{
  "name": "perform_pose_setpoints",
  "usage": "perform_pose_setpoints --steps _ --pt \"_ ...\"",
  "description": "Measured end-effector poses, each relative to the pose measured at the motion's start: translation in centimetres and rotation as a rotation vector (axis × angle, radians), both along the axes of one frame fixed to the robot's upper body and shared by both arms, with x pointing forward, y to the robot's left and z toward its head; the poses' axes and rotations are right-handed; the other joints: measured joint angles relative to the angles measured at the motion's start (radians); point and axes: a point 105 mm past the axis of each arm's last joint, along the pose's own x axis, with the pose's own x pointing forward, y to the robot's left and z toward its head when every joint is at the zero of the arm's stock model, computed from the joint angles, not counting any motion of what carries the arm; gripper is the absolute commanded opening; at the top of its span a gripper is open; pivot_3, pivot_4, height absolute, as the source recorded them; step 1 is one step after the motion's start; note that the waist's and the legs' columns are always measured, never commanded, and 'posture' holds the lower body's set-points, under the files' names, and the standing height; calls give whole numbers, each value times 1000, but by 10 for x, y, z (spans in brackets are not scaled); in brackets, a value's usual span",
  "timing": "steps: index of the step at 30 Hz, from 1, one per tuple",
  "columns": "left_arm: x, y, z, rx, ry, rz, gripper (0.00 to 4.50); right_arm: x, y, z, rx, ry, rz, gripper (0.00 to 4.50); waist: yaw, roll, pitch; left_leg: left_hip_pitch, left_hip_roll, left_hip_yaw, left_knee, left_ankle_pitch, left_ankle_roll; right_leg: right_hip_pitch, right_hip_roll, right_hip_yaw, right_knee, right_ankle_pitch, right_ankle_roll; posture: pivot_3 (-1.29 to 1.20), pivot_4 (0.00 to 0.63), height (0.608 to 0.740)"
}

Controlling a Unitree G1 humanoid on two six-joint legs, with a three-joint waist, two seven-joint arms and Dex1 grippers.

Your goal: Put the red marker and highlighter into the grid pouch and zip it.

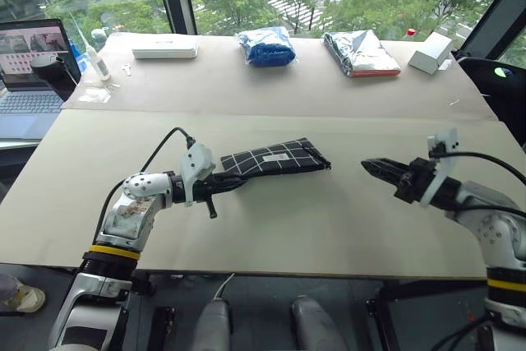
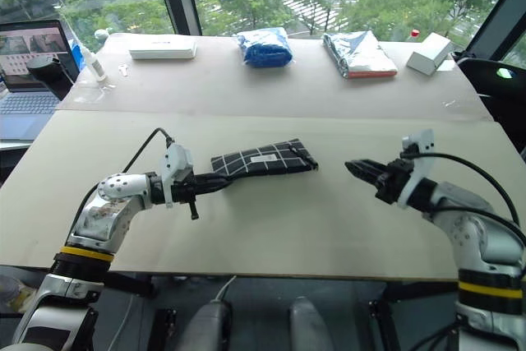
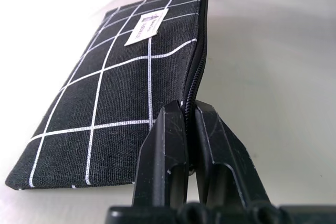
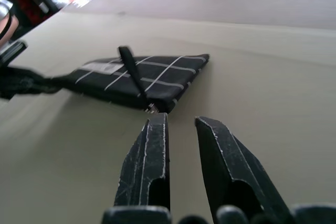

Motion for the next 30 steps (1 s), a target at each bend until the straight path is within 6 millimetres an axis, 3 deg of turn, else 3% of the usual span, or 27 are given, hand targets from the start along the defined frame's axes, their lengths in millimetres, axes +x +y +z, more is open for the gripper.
perform_pose_setpoints --steps 2,5,16,20,24,25,30 --pt "-2 -1 -3 15 -24 -43 0 -17 4 -7 -52 3 74 1020 0 0 0 0 0 1 1 0 0 0 0 1 0 0 1 0 150 740" --pt "-6 -4 -8 57 -67 -120 0 -25 0 -11 -136 0 97 1020 2 0 0 1 0 1 2 0 0 1 0 1 0 0 1 0 150 740" --pt "5 -17 -24 161 -195 -268 0 -25 -4 -11 -191 -31 87 1020 5 -1 0 0 0 1 2 0 0 1 0 1 0 0 1 0 150 740" --pt "2 -18 -25 158 -191 -307 1214 -25 -4 -12 -191 -30 85 1042 4 -1 0 0 0 1 2 0 0 1 0 1 0 0 1 0 150 740" --pt "-2 -16 -26 147 -172 -323 2765 -25 -5 -11 -189 -31 84 1042 4 -1 0 0 0 1 2 0 0 1 0 1 1 0 1 0 150 740" --pt "-2 -15 -25 137 -169 -309 2968 -25 -5 -12 -188 -29 83 1042 4 -1 0 0 0 1 2 0 0 1 0 1 1 0 1 0 150 740" --pt "-9 -12 -3 -72 -44 -221 2968 -18 -11 -11 -174 -22 60 1042 1 0 0 1 0 1 2 0 0 1 0 1 2 0 1 0 150 740"
